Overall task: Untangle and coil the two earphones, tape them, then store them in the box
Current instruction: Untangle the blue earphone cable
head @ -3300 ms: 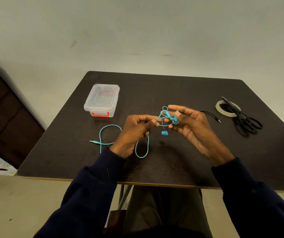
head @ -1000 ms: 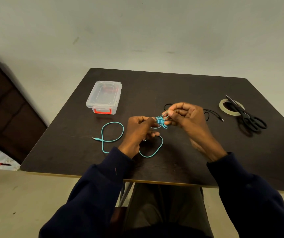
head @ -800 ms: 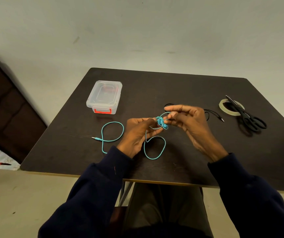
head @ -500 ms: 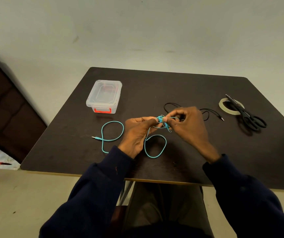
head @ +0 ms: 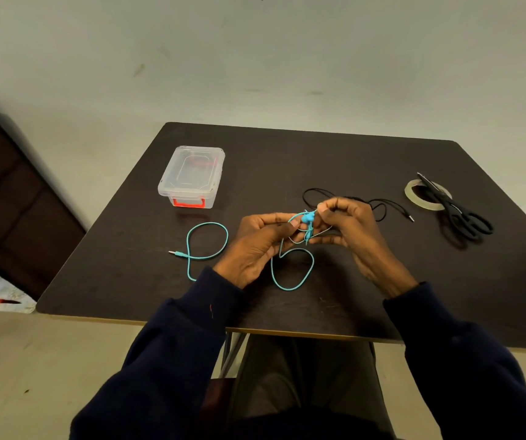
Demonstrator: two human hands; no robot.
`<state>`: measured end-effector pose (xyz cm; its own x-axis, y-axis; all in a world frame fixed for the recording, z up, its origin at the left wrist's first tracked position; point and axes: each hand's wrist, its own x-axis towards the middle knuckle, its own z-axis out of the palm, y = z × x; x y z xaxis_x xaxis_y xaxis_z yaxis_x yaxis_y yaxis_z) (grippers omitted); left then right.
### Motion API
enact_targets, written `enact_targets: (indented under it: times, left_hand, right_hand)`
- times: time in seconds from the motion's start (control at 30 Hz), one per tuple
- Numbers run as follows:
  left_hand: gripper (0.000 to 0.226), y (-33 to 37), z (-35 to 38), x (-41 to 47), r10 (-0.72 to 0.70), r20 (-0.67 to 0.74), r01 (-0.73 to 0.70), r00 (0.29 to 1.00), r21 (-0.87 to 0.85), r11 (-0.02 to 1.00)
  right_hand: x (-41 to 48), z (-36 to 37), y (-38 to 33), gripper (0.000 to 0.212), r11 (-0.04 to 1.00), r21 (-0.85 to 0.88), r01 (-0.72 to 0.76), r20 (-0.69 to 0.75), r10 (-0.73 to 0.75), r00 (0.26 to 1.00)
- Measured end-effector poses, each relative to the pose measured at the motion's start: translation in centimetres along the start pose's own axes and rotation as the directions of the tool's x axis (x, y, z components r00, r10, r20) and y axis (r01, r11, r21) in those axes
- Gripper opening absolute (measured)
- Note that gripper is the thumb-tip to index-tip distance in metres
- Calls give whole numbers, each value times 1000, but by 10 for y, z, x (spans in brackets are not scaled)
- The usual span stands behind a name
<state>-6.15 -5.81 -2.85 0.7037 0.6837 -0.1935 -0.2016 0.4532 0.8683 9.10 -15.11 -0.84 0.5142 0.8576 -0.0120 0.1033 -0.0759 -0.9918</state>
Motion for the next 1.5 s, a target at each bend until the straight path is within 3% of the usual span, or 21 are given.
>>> enact_targets:
  times: [0.1,0.23,0.33,0.4,0.53,0.63,0.73,0.83,0.9,1.0,1.13,1.3,1.4,1.5]
  left_hand:
    - [14,1,-1,0,10,7,-11,1000,77,997]
    - [12,5,-6,3,-45,-23,45,999,6,999]
    - [15,8,-10,5,-75,-18,74,997,-73,995]
    - [20,11,-10,5,-85,-20,83,996,-96,992]
    - [42,15,-8,4,-115,-18,111,993,-144,983]
    - [30,15,-7,5,-119,-12,115,993,-148,982]
    - [34,14,-4,6,-107,-1,106,994,-111,988]
    - [38,12,-2,8,-85,25,87,996,-101,991]
    - [40,10,-3,9,-76,23,78,997,-94,993]
    - [34,8,-2,9,-72,42,74,997,-62,995]
    - [49,8,0,4,-11,128,6,992,34,999]
    - [64,6,6,0,133,156,-164,979,210,964]
    - [69,2,8,0,232,166,-272,958,286,919]
    - [68,1,9,0,287,172,-331,942,345,878]
  right_hand:
    - [-1,-1,1,15,1000,3,17,-12,-17,1000]
    - [2,-10,-2,26,973,231,17,70,-34,997]
    - [2,-26,-2,23,896,437,-81,172,5,985]
    - [3,-36,0,28,851,507,-137,159,64,985]
    - [6,-39,9,39,971,237,-41,-35,51,998]
    - [4,-28,8,28,992,-13,126,-134,-126,983]
    - [-4,-12,2,19,896,-265,356,-64,-384,921]
    - [-7,-2,1,14,785,-382,488,49,-510,859]
    - [-4,-1,4,15,751,-421,510,84,-527,846]
    - [0,-5,9,12,786,-383,485,59,-503,862]
    - [2,-13,11,14,807,-345,480,41,-498,866]
    - [-4,-16,16,49,877,-188,441,144,-420,896]
    - [-7,-15,18,68,835,-252,490,182,-456,871]
    - [-5,-14,17,66,698,-444,562,177,-547,819]
